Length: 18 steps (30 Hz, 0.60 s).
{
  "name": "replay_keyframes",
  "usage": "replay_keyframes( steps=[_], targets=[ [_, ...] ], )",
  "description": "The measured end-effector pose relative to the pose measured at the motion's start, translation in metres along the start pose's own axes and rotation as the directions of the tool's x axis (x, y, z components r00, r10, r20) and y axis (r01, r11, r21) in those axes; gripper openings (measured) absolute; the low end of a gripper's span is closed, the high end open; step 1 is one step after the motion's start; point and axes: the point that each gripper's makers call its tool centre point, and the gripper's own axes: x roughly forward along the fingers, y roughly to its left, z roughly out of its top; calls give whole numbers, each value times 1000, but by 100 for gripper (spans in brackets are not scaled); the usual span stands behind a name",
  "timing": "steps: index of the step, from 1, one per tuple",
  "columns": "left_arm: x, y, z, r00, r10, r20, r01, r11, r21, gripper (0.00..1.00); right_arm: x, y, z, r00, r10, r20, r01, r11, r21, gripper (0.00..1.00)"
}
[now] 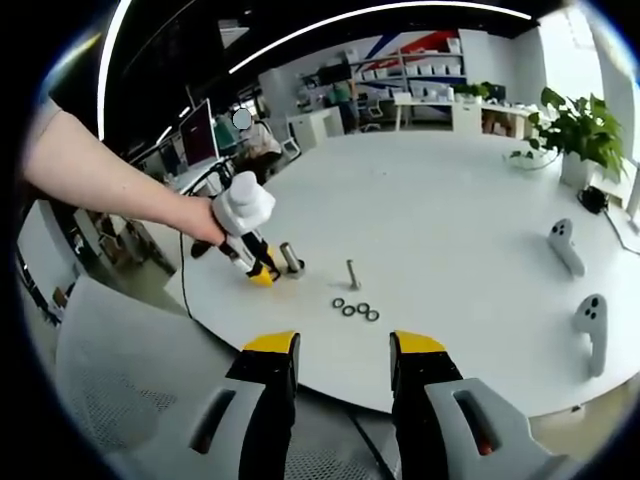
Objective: Place the washer onto the threaded stud by aligning its center hole with the stud, sliding it down to the base, and recovering from edge contact or off-axis alignment until the washer reaches the visible bottom stop.
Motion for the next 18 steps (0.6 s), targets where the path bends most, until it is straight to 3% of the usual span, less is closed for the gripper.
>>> replay_keyframes(
  steps=[7,18],
  targets=[
    [0,0,1,1000,2,-18,-2,1000,-7,20,0,-1,1,1000,-2,2,2,1000,2,38],
    [-2,-2,0,1000,-4,19,4,1000,-6,19,0,-1,0,1000,-3,1,3,1000,3,38]
  ],
)
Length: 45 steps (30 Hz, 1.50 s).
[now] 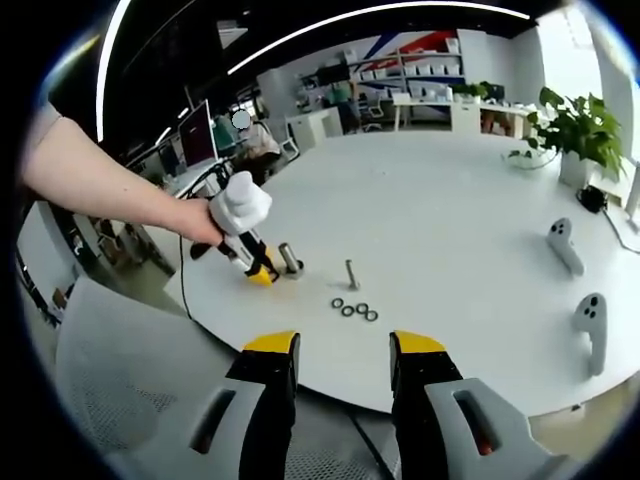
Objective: Place the washer onto the threaded stud by aligning its center hole with the stud, sliding it down to the base, and recovering from edge contact or off-axis alignment until the washer reaches the visible bottom stop.
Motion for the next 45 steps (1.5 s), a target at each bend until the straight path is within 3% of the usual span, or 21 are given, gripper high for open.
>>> replay_keyframes(
  steps=[14,20,33,45],
  targets=[
    [-11,3,-5,1000,0,-4,0,996,85,19,0,-1,0,1000,-3,3,3,1000,3,38],
    [-33,7,7,1000,5,19,-9,985,175,19,0,-1,1,1000,-1,3,1,1000,3,38],
    [-63,6,32,998,-12,68,-5,970,242,19,0,0,2,1000,1,9,-1,1000,5,38],
    [-65,1,56,996,-14,84,-10,958,288,19,-1,0,3,1000,1,15,-1,1000,9,38]
  ],
)
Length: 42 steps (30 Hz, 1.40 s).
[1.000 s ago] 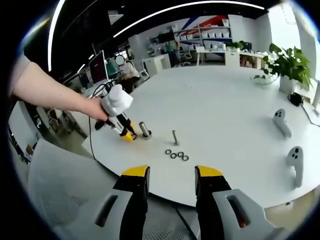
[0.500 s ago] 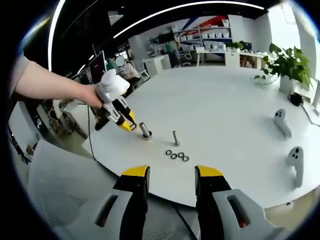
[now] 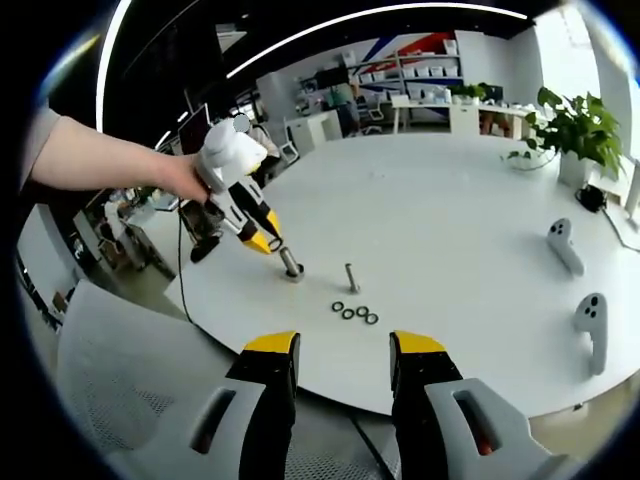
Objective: Place the washer onto the threaded stud by aligning its center hole with the stud, sliding it down to the base, and recovering from edge contact or off-axis alignment until the washer reaches the visible bottom stop.
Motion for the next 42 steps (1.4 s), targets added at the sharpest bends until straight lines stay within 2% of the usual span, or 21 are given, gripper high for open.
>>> replay_keyframes(
  steps=[5,13,24,42],
  targets=[
    [7,0,6,1000,-5,-5,5,1000,16,19,0,0,0,1000,-1,2,1,1000,2,38],
    [11,-1,7,999,-16,-29,17,999,41,19,0,-1,0,1000,-5,5,5,1000,8,38],
    [25,-1,3,997,-24,-69,28,998,64,19,0,-1,0,1000,-7,2,7,1000,7,38],
    [51,-5,-4,994,-48,-93,54,997,61,19,-1,-3,-1,1000,-14,-1,14,1000,10,38]
  ],
)
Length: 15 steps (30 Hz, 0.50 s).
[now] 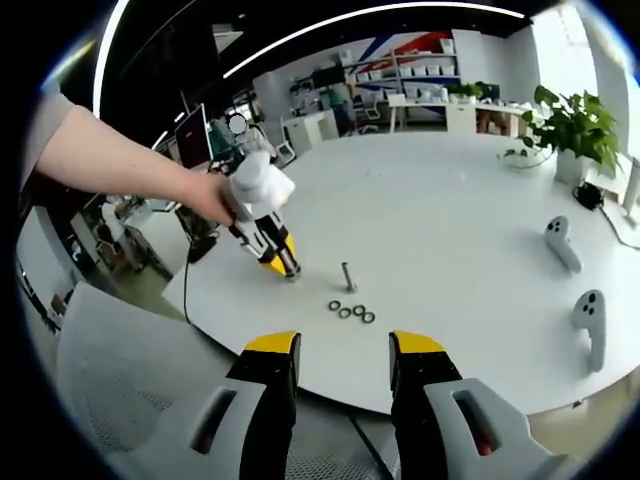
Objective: Place the washer onto the threaded stud by aligning its center hole with the stud, sliding it down to the base, and recovering from edge contact or off-axis alignment until the washer reaches the visible bottom stop.
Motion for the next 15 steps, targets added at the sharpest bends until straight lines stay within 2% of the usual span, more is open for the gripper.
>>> replay_keyframes(
  steps=[9,15],
  targets=[
    [5,-1,-1,1000,13,3,-13,1000,6,19,1,2,-2,1000,4,-14,-4,1000,-17,38],
    [7,0,0,1000,17,13,-16,999,-31,20,1,2,-3,1000,5,-20,-5,1000,-21,38]
  ],
)
